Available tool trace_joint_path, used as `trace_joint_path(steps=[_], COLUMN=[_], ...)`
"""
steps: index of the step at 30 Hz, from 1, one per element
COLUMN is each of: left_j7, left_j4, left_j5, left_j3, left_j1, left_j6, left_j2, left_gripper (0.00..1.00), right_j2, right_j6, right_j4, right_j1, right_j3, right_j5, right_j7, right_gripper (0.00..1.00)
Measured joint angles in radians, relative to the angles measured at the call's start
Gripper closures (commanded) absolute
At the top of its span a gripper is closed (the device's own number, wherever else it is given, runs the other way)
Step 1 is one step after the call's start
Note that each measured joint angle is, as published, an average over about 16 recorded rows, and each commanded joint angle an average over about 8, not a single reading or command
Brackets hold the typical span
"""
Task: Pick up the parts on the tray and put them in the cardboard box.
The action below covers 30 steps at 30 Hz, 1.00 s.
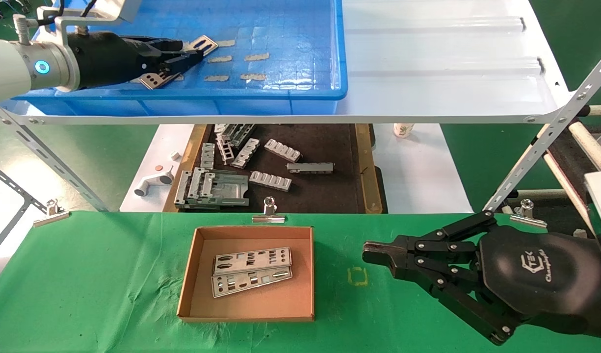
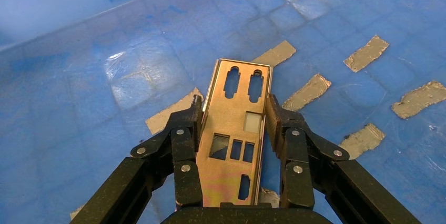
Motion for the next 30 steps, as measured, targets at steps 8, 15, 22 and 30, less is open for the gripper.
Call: trace_joint_path(steps=[8, 15, 22, 30], left_j7=[0.000, 0.007, 0.046, 0.145], left_j4=[0.000, -0.014, -0.056, -0.136], left_j5=[-0.006, -0.022, -0.050, -0.085], left_j3=[-0.004, -0.015, -0.032, -0.041], left_j1=[-0.004, -0.022, -0.056, -0.082], left_j6=[0.001, 0.037, 0.180, 0.498], left_j2=[-0.001, -0.014, -0.057, -0.129], left_gripper=[1.00, 1.00, 1.00, 1.00], right_j2=[0.000, 0.000, 0.000, 0.000], right_j6=[0.000, 0.000, 0.000, 0.000], right_j4=[0.000, 0.000, 0.000, 0.000], right_j1=[0.000, 0.000, 0.000, 0.000], right_j3=[0.000, 0.000, 0.000, 0.000], right_j5=[0.000, 0.000, 0.000, 0.000], right_j7=[0.000, 0.000, 0.000, 0.000], right_gripper=[1.00, 1.00, 1.00, 1.00])
